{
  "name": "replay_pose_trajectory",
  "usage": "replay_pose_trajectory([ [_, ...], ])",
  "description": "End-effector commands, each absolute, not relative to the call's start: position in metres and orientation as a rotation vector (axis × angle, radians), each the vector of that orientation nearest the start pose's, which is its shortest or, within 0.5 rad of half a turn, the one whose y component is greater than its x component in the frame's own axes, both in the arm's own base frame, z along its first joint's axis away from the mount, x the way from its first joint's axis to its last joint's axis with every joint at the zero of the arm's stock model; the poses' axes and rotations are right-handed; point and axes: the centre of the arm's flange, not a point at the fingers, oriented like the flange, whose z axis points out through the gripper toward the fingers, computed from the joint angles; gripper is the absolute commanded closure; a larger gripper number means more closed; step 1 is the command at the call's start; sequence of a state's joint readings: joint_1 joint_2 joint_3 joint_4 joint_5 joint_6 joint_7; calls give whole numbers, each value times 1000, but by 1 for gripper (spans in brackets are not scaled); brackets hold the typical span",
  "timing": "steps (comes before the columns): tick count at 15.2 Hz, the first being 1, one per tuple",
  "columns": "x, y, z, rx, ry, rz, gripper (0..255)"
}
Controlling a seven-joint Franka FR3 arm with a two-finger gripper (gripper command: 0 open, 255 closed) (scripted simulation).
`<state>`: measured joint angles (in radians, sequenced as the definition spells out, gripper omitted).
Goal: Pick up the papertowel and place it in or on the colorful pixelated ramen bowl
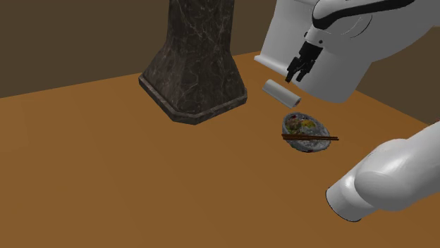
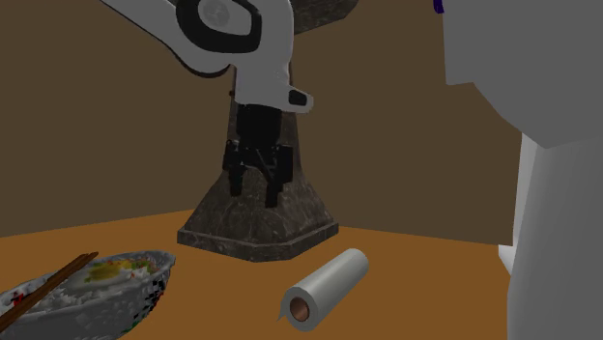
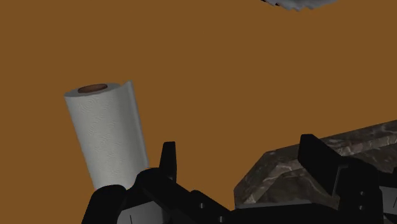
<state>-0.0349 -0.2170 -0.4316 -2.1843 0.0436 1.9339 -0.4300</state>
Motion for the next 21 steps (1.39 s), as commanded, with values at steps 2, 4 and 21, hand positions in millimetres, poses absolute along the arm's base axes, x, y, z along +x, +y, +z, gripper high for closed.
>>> replay_pose_trajectory([
  [2,449,-254,445,-2985,37,-8,0],
  [4,461,-274,430,-2974,21,-6,0],
  [21,516,-351,324,-2925,-44,4,0],
])
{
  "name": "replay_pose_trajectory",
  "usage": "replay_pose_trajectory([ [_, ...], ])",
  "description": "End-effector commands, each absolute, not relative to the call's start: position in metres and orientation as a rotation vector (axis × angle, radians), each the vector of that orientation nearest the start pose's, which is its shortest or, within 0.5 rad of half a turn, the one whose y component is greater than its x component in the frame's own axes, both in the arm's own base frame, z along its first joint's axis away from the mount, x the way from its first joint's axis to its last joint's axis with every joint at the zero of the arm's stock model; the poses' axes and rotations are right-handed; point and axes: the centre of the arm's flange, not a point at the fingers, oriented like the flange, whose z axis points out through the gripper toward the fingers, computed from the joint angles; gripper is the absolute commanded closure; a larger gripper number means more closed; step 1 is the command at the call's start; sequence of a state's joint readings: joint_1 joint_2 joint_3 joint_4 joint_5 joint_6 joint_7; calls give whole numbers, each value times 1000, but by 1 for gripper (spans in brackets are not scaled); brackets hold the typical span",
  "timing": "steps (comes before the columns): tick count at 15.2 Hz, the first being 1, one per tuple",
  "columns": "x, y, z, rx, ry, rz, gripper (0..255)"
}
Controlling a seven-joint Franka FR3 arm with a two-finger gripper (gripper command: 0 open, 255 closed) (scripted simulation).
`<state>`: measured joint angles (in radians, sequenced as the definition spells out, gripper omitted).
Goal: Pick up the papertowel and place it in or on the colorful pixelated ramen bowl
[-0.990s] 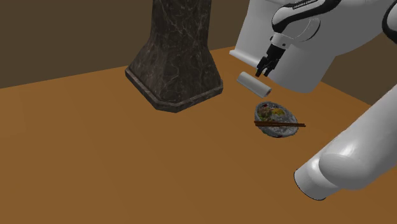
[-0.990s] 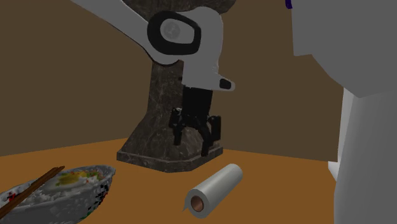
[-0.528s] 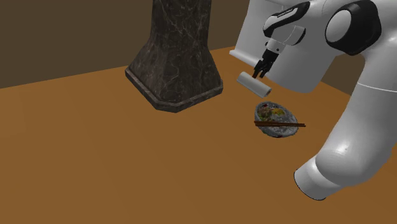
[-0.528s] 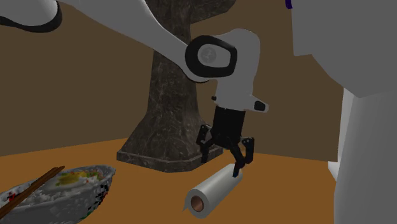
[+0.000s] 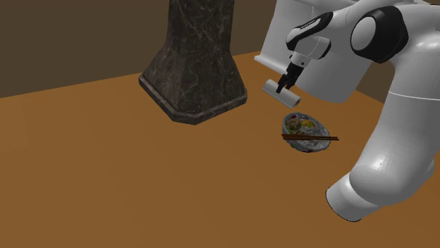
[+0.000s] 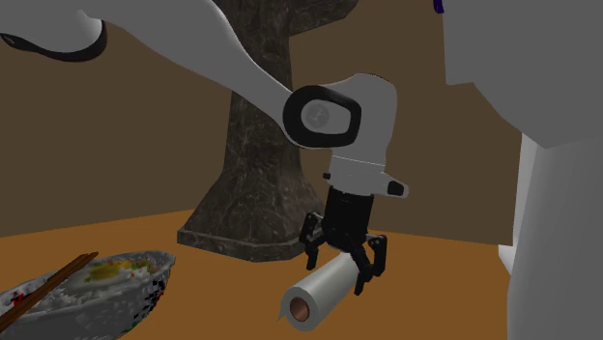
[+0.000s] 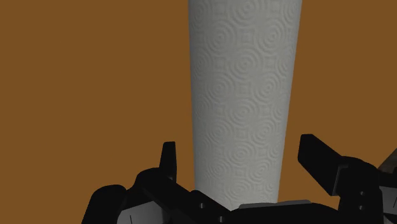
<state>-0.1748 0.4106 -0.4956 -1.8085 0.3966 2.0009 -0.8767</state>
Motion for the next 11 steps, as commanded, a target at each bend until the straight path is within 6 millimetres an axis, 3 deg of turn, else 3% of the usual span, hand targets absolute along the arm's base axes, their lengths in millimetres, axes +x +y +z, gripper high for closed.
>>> replay_pose_trajectory([
  [1,516,-351,324,-2925,-44,4,0],
  [7,516,-351,324,-2925,-44,5,0],
  [8,516,-351,324,-2925,-44,5,255],
  [11,516,-351,324,-2925,-44,5,255],
])
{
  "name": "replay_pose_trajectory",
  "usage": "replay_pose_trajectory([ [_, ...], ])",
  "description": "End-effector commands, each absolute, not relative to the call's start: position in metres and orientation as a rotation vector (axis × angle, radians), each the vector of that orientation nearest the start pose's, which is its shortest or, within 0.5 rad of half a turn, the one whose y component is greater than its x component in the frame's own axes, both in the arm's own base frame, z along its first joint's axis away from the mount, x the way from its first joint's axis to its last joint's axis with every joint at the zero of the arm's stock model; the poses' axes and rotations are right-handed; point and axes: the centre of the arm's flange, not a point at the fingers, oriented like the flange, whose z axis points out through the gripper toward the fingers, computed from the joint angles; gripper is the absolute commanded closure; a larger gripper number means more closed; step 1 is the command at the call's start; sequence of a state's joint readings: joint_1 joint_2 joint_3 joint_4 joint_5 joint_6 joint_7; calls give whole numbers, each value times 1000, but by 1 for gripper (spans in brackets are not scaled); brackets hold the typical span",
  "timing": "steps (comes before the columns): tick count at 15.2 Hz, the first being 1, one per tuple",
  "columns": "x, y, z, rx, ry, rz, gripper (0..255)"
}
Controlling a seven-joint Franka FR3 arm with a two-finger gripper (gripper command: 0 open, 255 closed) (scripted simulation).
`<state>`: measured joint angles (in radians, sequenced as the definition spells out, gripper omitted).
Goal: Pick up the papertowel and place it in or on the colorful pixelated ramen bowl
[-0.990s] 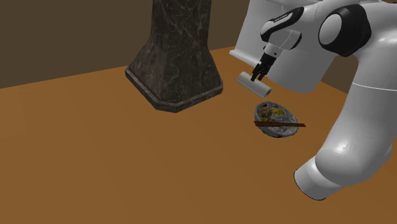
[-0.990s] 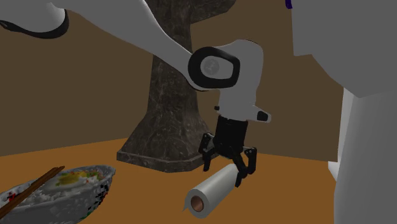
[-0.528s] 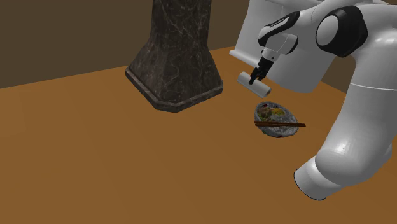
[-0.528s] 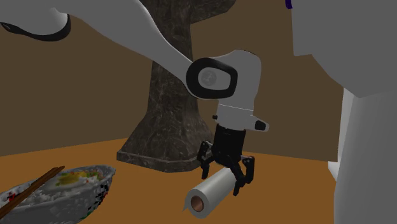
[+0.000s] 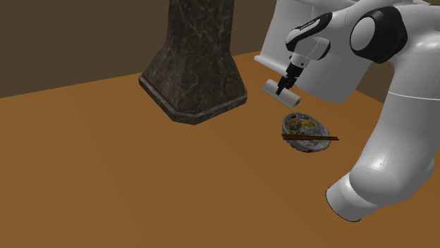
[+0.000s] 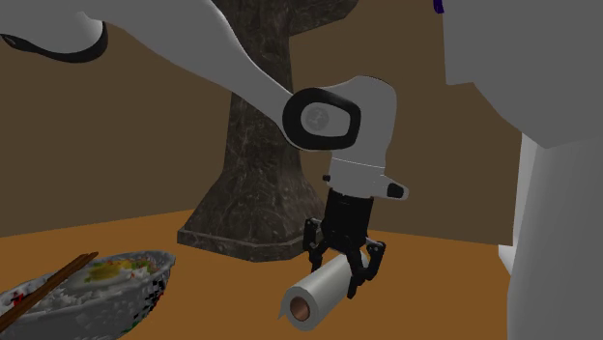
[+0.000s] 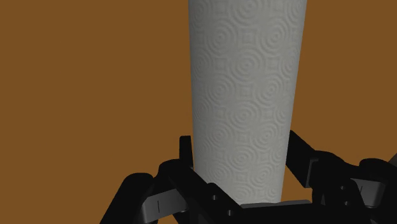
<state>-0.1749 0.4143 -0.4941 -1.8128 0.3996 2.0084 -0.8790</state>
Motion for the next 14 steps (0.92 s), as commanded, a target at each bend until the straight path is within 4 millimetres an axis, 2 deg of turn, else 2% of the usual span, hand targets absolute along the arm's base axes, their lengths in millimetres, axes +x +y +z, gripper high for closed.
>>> replay_pose_trajectory([
  [1,516,-351,324,-2925,-44,5,255],
  [6,516,-351,324,-2925,-44,4,255],
  [14,516,-351,366,-2925,-44,4,255],
])
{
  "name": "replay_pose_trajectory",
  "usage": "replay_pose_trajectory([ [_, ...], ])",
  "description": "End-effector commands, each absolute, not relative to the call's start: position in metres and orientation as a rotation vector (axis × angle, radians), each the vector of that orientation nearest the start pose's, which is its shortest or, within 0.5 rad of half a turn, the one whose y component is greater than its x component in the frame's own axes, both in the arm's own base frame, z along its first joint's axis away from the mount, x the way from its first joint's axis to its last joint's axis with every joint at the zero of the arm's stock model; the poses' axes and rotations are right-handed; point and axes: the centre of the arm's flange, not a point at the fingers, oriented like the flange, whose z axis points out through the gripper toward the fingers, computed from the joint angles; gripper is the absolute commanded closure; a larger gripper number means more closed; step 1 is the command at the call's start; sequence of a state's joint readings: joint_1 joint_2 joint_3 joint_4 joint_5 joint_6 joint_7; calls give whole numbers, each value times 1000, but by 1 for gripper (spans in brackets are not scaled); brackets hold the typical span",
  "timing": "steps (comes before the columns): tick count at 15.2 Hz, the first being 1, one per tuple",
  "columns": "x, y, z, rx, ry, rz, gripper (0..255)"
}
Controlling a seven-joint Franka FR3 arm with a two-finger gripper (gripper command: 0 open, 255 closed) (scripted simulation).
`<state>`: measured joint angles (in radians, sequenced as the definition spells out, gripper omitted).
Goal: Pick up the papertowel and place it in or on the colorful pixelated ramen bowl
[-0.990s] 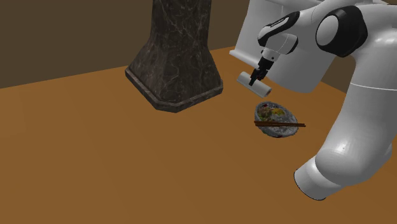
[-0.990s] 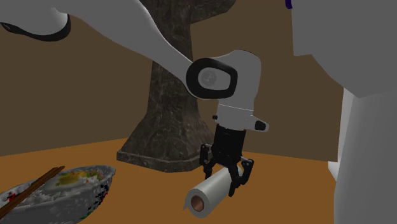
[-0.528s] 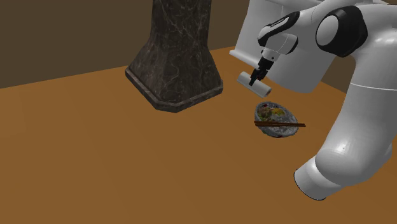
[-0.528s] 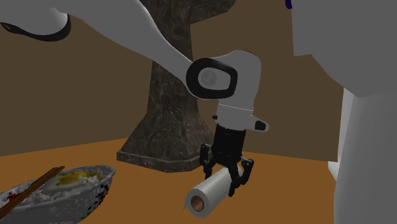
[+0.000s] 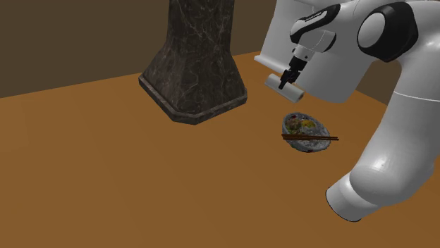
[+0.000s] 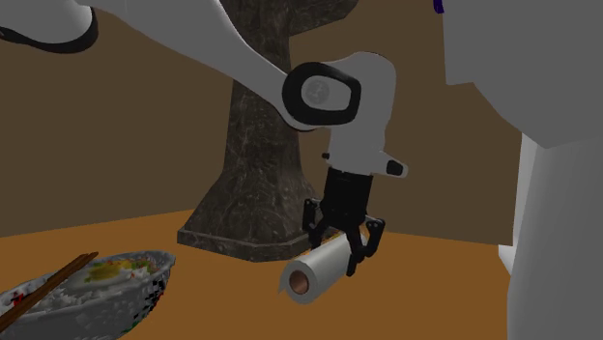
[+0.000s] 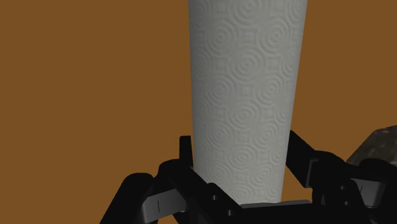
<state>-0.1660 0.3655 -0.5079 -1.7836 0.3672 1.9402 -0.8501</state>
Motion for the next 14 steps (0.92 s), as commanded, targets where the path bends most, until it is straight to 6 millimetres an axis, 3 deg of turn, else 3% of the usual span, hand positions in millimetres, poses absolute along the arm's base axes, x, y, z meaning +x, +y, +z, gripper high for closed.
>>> replay_pose_trajectory([
  [1,516,-351,371,-2925,-44,4,255],
  [14,516,-351,440,-2925,-44,4,255],
])
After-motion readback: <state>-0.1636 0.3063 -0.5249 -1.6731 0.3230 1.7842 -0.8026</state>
